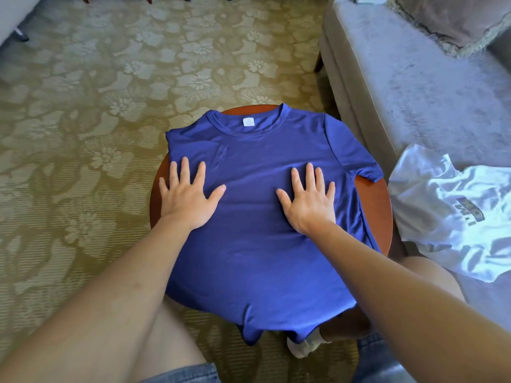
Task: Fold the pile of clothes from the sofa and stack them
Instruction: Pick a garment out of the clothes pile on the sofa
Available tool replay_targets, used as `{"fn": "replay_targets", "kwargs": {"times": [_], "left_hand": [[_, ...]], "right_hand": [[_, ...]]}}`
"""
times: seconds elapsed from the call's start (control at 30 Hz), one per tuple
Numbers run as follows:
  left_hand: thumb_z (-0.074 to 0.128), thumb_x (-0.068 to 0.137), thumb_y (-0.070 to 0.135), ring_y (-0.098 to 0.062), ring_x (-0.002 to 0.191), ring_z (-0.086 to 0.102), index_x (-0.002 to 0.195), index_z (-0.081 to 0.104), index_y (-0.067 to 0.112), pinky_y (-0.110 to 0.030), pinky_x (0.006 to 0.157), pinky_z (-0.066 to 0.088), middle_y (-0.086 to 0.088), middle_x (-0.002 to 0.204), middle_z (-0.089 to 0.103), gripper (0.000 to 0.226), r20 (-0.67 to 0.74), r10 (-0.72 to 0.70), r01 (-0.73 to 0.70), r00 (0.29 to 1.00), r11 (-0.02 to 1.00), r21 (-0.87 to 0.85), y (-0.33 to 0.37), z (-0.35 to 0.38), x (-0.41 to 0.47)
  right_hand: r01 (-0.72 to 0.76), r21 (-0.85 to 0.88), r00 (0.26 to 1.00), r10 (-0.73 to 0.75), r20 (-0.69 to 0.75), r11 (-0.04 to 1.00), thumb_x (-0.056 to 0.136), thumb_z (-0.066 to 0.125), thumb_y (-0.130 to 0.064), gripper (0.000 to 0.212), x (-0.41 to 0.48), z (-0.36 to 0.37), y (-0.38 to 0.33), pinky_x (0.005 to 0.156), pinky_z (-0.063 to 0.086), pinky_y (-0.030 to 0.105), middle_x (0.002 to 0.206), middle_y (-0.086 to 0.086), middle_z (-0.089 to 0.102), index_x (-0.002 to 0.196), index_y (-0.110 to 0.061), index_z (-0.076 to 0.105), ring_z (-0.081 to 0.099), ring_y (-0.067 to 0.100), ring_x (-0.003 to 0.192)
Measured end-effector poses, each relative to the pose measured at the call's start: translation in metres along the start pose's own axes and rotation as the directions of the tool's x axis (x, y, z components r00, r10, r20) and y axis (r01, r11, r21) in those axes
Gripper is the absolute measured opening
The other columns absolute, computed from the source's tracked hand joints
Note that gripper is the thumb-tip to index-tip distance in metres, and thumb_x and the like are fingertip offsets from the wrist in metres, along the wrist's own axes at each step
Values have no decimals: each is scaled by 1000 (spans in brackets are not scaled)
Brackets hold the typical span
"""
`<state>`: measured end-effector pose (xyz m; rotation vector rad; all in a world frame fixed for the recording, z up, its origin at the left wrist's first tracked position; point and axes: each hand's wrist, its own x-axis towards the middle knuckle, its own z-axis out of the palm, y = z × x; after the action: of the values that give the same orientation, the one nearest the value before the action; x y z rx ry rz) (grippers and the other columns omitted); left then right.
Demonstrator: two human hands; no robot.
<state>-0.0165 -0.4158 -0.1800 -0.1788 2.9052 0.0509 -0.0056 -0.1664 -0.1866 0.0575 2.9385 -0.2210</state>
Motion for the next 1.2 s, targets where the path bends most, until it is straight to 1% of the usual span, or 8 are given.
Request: {"fn": "replay_targets", "kwargs": {"times": [0.17, 0.37, 0.47, 0.53, 0.6, 0.77, 1.03, 1.2], "left_hand": [[13, 88, 76, -27, 148, -18, 155, -5, 30, -52, 119, -1, -5, 162, -17, 82, 71, -3, 5, 998, 1000, -23, -3, -5, -18], [14, 84, 82, -30, 148, -16, 155, 1, 27, -53, 118, -5, -7, 162, -14, 91, 189, -53, 58, 981, 998, -25, 4, -21, -23], [15, 84, 82, -33, 148, -10, 155, 12, 22, -55, 118, -4, -9, 163, -2, 93, 162, -120, 127, 979, 992, -29, 20, -34, -16], [20, 87, 78, -32, 148, -12, 154, 12, 21, -56, 118, -4, -8, 163, -4, 88, 77, -76, 78, 994, 997, -20, 43, -35, -14], [25, 92, 70, -30, 148, -13, 155, 9, 23, -57, 118, -3, -5, 162, -9, 80, 25, 53, -52, 998, 997, -49, 78, -30, -15], [21, 98, 60, -26, 148, -16, 155, -1, 29, -57, 117, -4, -1, 162, -18, 69, 52, 259, -253, 964, 962, -104, 170, -11, -10], [16, 93, 69, -26, 149, -14, 155, 1, 32, -57, 116, -5, -1, 163, -13, 73, -30, 255, -256, 966, 966, -32, 188, 11, -5], [18, 93, 69, -24, 149, -11, 155, 4, 31, -56, 117, -4, -1, 163, -10, 74, -52, 238, -239, 970, 971, -29, 188, 10, -4]], "right_hand": [[20, 13, 1000, -20, 3, 1000, 96, 15, -65, 71, -28, 4, 2, 119, -1, 51, 163, 6, -8, 155, -26, 6, -10, 25, 149], [49, -74, 995, -55, -81, 996, 94, 24, -67, 74, -30, -15, 23, 116, 10, 55, 157, 13, 18, 153, -22, 22, 17, 31, 143], [-51, -28, 996, 49, -78, 998, 96, 23, -65, 73, -15, -26, 53, 115, 2, 57, 162, 11, 2, 154, -23, 14, -1, 31, 148], [-109, -14, 994, 109, -7, 994, 95, 21, -66, 73, -12, -22, 70, 117, 0, 57, 162, 8, -5, 155, -24, 10, -8, 30, 149], [-120, 21, 993, 120, -2, 993, 95, 19, -66, 73, -14, -14, 77, 118, -1, 56, 163, 7, -4, 155, -25, 11, -8, 29, 149], [-85, 75, 993, 91, -78, 994, 98, 21, -61, 68, -14, -9, 77, 118, 0, 54, 163, 8, 0, 155, -25, 15, -4, 27, 149], [-69, 188, 980, 102, -172, 980, 101, 26, -51, 59, -3, -7, 99, 119, 4, 50, 162, 7, 12, 151, -20, 28, 6, 24, 149], [-273, 217, 948, 301, -103, 937, 99, 26, -55, 62, 7, -15, 143, 116, 5, 57, 161, 7, 12, 153, -24, 21, 8, 27, 148]]}}
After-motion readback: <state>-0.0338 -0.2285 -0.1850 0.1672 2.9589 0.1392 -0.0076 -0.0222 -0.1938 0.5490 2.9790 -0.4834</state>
